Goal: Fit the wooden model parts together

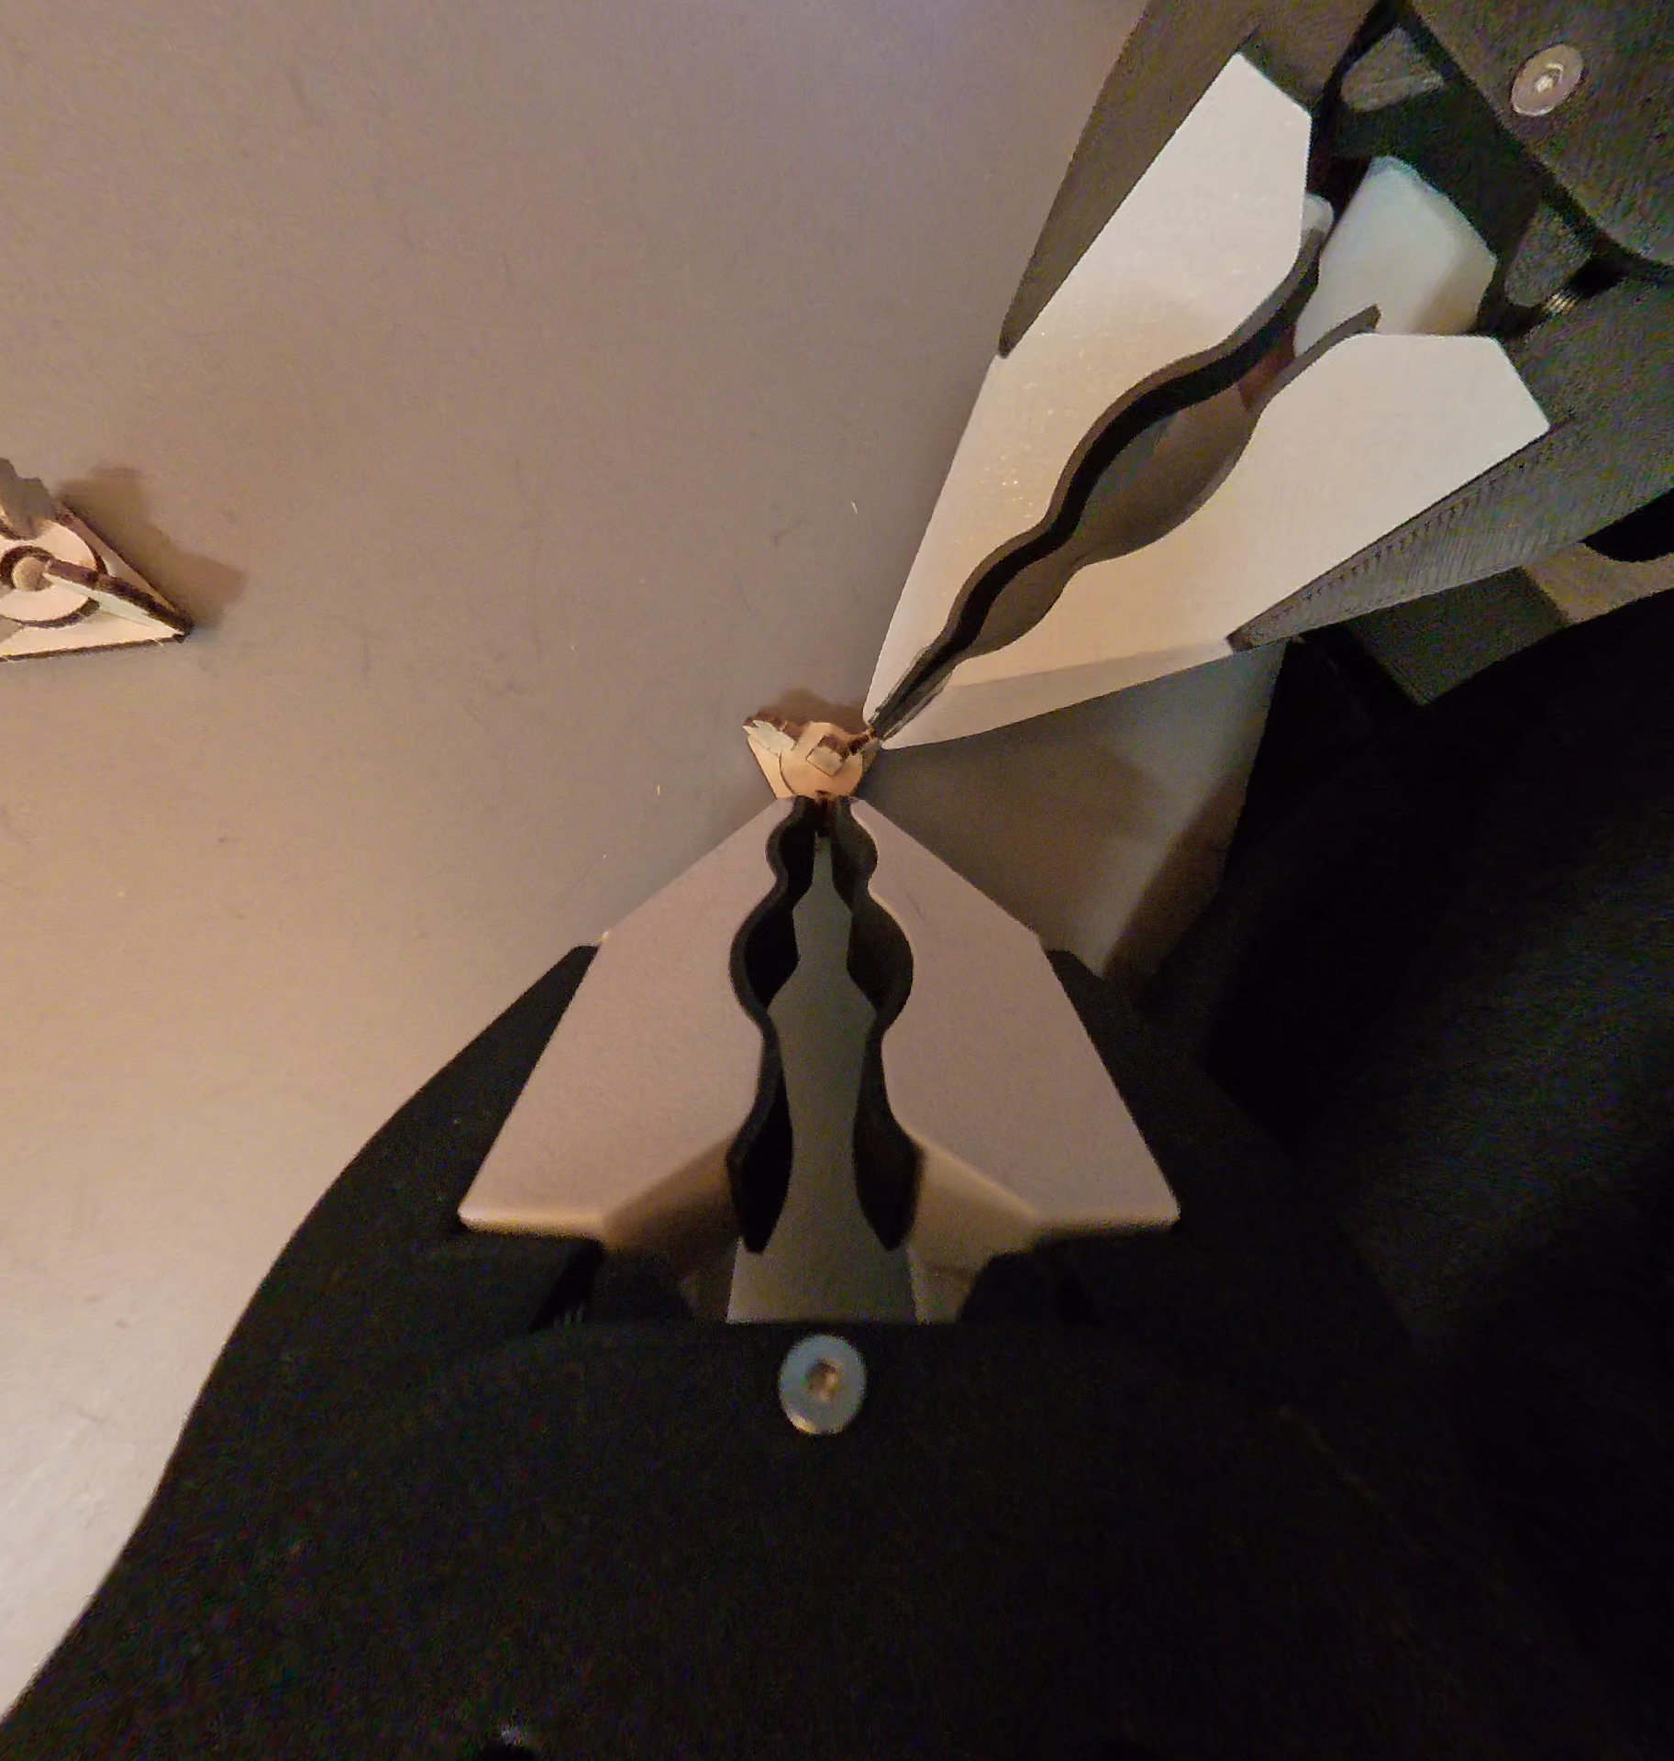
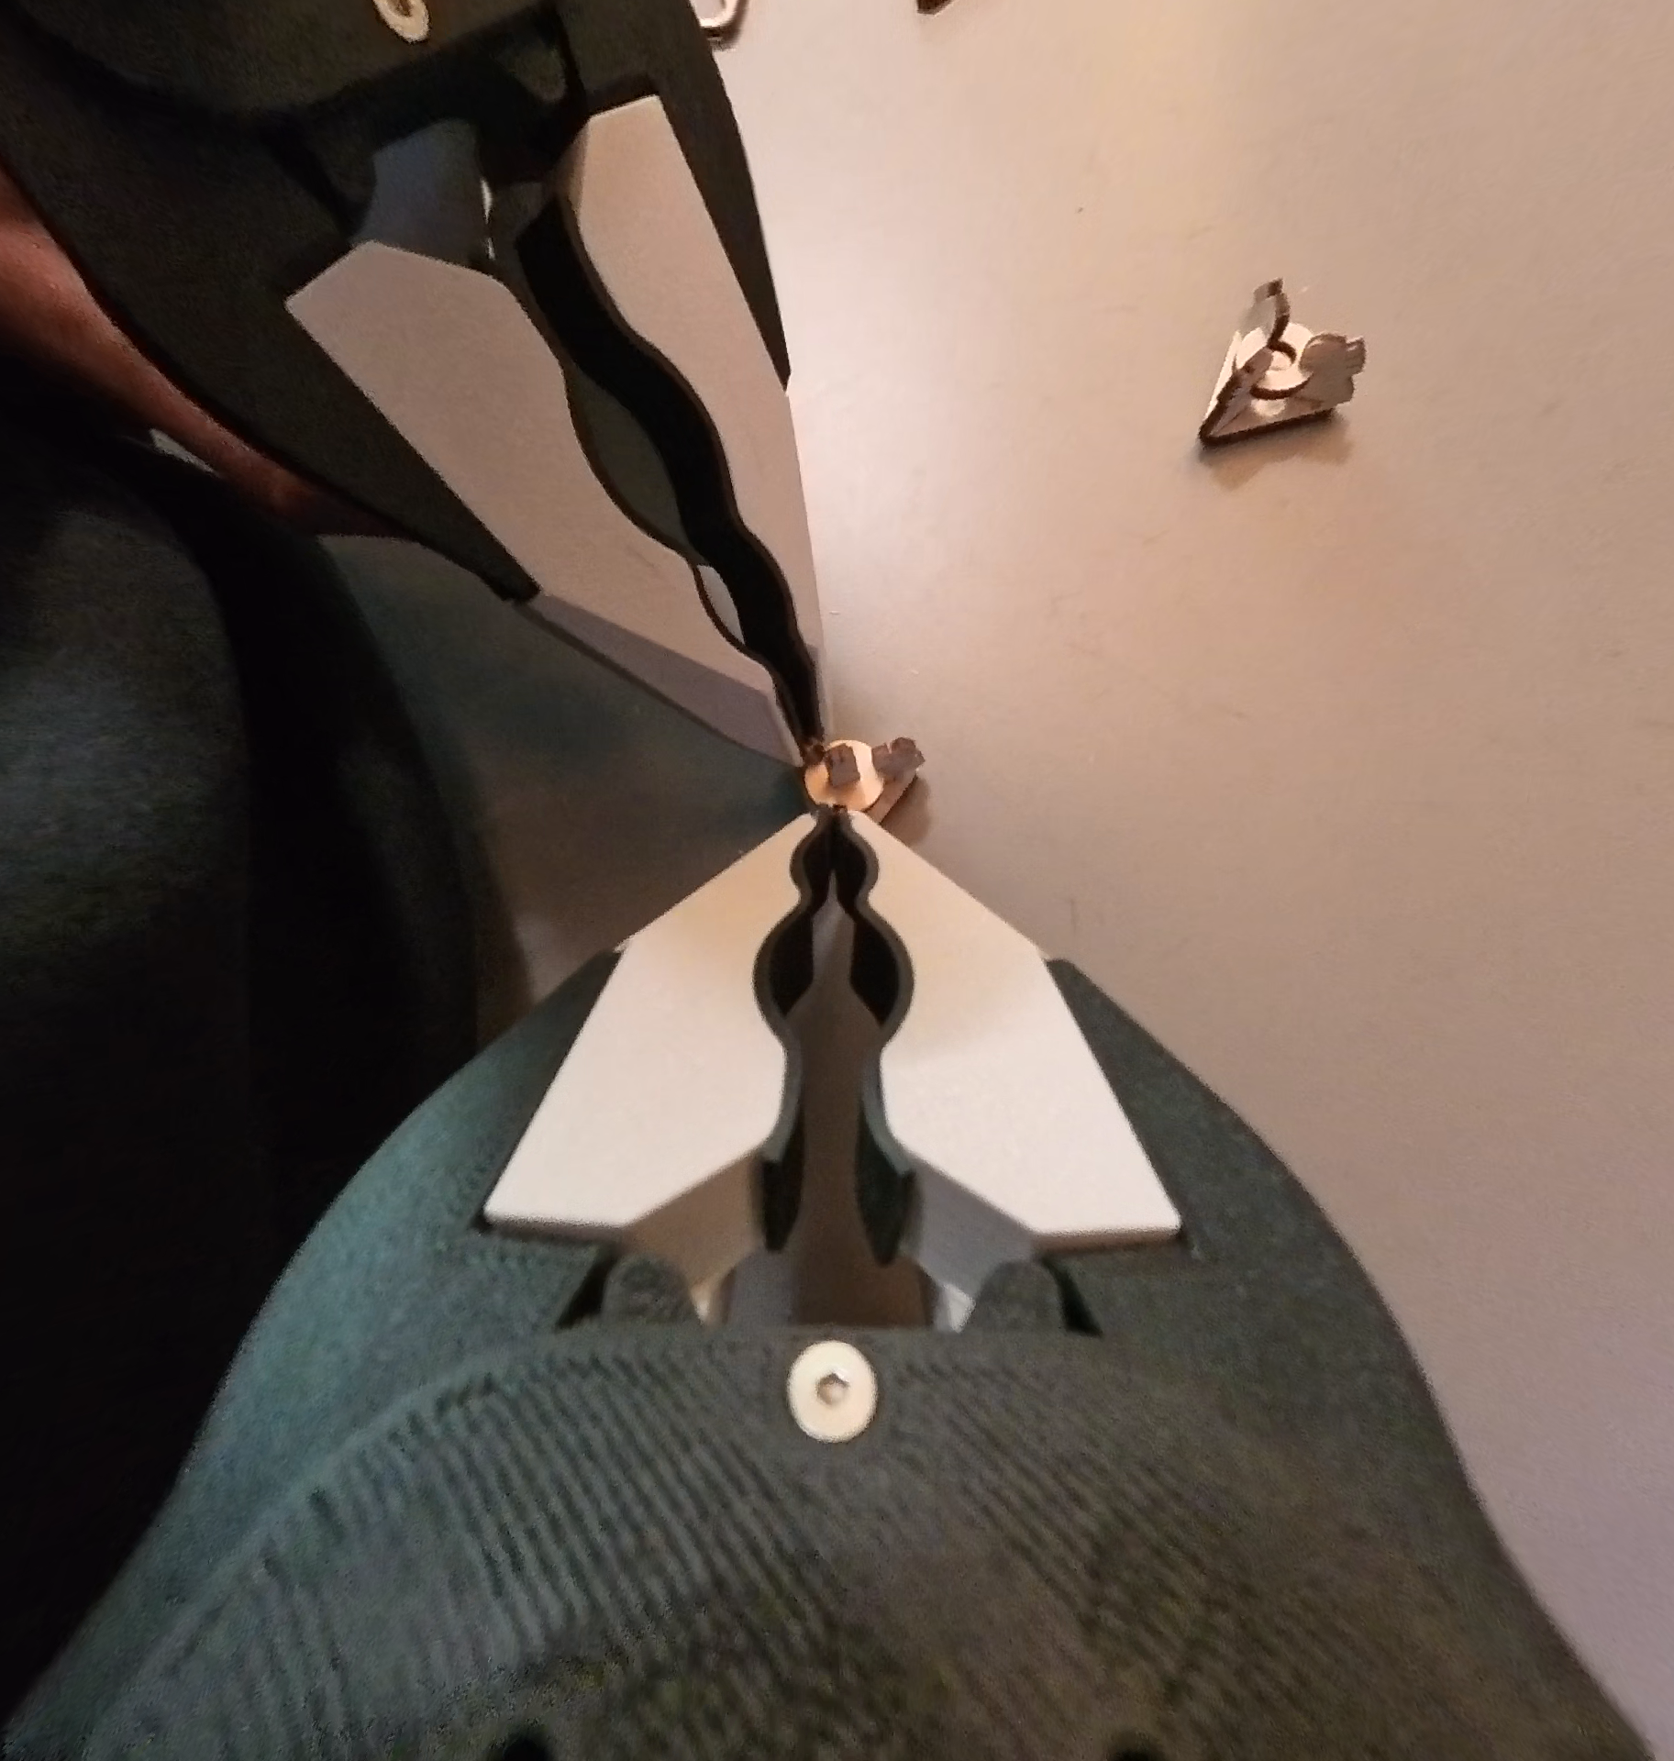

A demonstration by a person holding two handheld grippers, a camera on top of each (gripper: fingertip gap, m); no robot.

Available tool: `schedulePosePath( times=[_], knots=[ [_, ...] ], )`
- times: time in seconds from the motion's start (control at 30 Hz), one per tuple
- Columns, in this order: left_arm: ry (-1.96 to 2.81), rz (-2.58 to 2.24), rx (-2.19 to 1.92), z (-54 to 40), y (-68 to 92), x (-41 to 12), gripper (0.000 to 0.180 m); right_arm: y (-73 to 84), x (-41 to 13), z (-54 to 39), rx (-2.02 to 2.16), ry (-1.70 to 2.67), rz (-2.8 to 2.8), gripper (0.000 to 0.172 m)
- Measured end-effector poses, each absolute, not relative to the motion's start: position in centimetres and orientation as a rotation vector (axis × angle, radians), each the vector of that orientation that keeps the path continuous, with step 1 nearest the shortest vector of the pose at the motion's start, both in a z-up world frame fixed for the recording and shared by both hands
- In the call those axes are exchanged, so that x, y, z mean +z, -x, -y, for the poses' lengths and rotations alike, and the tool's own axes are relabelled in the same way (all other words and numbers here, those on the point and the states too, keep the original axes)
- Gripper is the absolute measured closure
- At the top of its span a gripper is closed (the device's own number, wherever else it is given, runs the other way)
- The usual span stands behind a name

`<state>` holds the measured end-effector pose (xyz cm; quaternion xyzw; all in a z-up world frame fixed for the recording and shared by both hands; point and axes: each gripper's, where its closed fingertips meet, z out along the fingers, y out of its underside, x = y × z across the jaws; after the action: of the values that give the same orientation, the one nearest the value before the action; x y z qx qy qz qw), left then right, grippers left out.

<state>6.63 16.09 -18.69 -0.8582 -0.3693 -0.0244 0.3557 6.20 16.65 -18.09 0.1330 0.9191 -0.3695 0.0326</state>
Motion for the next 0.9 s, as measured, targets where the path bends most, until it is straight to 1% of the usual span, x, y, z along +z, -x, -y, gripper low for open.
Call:
schedulePosePath(
  times=[0.43,0.67,0.7,0.73,0.77,0.9],
  knots=[
    [2.245,0.919,-0.057,-16.3,-6.7,-18.7,0.179,-6.0,-18.2,-16.5,-1.120,-0.319,-2.897,0.172],
    [2.238,0.952,-0.060,-16.2,-6.7,-18.7,0.179,-5.9,-18.1,-16.5,-1.150,-0.440,-2.846,0.172],
    [2.232,0.956,-0.061,-16.2,-6.7,-18.7,0.179,-6.0,-18.0,-16.4,-1.165,-0.472,-2.817,0.164],
    [2.225,0.959,-0.063,-16.2,-6.8,-18.7,0.179,-6.2,-17.8,-16.4,-1.176,-0.510,-2.772,0.149],
    [2.221,0.959,-0.064,-16.2,-6.8,-18.7,0.179,-6.3,-17.7,-16.3,-1.185,-0.551,-2.720,0.143],
    [2.203,0.956,-0.045,-16.0,-7.0,-18.7,0.179,-6.6,-17.2,-16.5,-1.249,-0.686,-2.543,0.135]
  ],
)
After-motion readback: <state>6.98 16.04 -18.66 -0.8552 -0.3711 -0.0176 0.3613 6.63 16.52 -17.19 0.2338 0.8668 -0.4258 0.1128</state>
